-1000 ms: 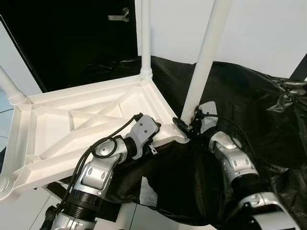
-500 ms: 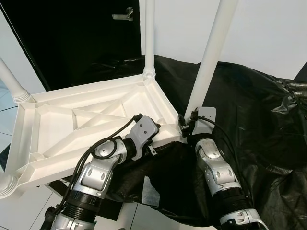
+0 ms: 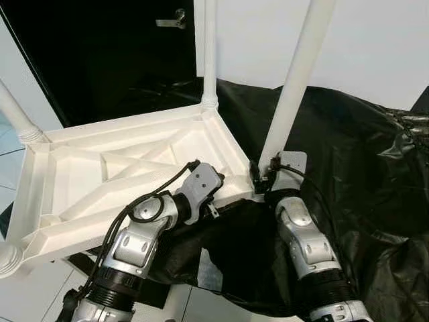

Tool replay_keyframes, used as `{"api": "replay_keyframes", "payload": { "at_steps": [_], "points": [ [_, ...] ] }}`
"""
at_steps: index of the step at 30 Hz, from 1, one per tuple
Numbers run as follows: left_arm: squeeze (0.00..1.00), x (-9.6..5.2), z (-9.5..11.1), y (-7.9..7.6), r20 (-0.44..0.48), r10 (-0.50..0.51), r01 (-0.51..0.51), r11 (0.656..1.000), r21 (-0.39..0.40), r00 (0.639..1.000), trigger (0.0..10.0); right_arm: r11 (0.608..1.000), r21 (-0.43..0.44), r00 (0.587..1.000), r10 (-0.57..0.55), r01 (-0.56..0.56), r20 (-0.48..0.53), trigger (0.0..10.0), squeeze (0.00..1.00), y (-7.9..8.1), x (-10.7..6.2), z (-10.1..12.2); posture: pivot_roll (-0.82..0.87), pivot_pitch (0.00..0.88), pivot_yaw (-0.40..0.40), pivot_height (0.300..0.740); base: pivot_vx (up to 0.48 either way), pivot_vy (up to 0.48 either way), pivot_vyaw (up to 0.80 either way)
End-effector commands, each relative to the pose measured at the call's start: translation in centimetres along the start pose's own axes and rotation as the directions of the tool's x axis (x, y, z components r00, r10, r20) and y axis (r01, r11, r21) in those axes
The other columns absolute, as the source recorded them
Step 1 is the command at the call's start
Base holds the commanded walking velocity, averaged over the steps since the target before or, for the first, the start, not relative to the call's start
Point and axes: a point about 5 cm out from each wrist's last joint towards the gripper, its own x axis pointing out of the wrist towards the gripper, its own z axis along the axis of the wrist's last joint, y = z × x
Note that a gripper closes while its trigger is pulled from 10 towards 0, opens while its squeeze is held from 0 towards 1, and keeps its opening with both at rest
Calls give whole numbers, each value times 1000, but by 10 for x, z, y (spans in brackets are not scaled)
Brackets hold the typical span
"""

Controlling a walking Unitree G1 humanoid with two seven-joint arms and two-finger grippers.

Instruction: Building children table

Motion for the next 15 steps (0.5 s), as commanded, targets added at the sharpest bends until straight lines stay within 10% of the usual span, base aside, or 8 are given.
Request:
{"api": "replay_keyframes", "payload": {
  "at_steps": [1, 8, 9, 15],
  "points": [
    [0, 1, 1, 1, -3, 37, -37, 999, 5, 999, 10000, 999, -1, 999, 42, -42, 21, 10000, 1000, -4, -3, 3, -13, 0, -33, 740, 0, 0, 0],
    [0, 0, 0, 1, -6, 41, -40, 999, 4, 999, 10000, 975, -39, 975, 221, -219, 32, 10000, 1000, -18, -4, 6, -17, 0, -27, 740, 0, 0, 0],
    [0, -1, 0, 2, -7, 42, -42, 999, 4, 999, 10000, 960, -43, 961, 277, -275, 25, 10000, 0, -22, -3, 6, -18, 0, -25, 740, 0, 0, 0],
    [0, -1, 0, 2, -7, 45, -44, 999, 5, 999, 10000, 937, -47, 938, 346, -345, 6, 10000, 0, -27, -1, 5, -17, 0, -24, 740, 0, 0, 0]
  ]
}}
